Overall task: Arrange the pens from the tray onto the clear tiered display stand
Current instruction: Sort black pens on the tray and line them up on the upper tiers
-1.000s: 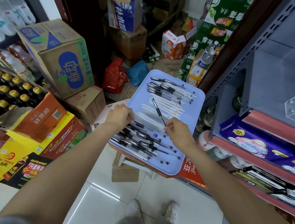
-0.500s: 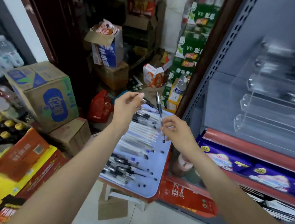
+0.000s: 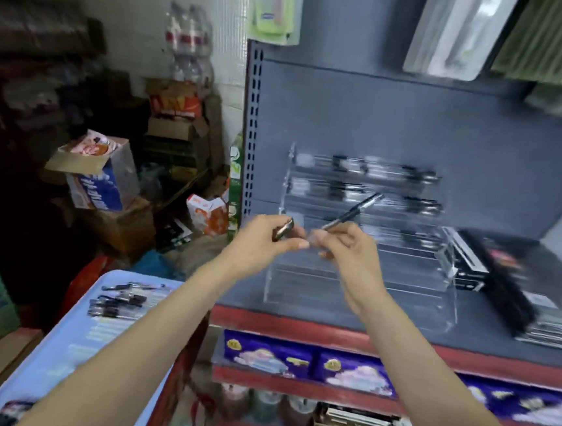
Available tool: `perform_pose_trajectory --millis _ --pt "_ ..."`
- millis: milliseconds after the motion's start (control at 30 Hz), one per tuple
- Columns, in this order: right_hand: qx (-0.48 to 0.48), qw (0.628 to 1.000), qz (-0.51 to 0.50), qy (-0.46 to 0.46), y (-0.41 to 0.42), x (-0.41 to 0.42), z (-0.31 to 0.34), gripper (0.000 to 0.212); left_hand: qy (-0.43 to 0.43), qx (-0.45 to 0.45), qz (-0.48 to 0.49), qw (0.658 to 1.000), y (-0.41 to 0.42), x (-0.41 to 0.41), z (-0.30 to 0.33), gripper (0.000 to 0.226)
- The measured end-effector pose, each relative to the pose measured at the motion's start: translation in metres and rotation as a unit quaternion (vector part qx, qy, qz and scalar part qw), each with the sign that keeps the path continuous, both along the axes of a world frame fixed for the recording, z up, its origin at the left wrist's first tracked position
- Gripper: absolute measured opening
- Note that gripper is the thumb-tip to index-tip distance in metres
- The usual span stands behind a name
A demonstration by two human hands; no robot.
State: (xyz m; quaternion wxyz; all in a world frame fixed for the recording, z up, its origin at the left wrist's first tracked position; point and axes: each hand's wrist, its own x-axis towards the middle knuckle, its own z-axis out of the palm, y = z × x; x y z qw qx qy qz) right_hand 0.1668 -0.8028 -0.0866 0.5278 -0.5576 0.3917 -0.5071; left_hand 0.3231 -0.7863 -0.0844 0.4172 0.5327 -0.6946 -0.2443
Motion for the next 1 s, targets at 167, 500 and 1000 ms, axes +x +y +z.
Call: perform_pose_trajectory --millis 167,500,1000 --pt "-0.011 1.000 0.000 0.004 -0.040 -0.073 0.006 0.011 -0.075 -0.020 0.058 0.995 -0.038 -0.063 0.015 0.007" --pt "-0.075 0.935 -0.208 0.277 -0.123 -0.199 -0.005 0.044 -0.237 0.020 0.165 0.957 -0.102 -0.122 0.023 0.011" --pt "-0.017 0.968 -0.095 0.233 -0.143 -0.213 -0.013 0.051 -0.397 0.023 0.161 0.903 -0.139 -0.155 0.016 0.011"
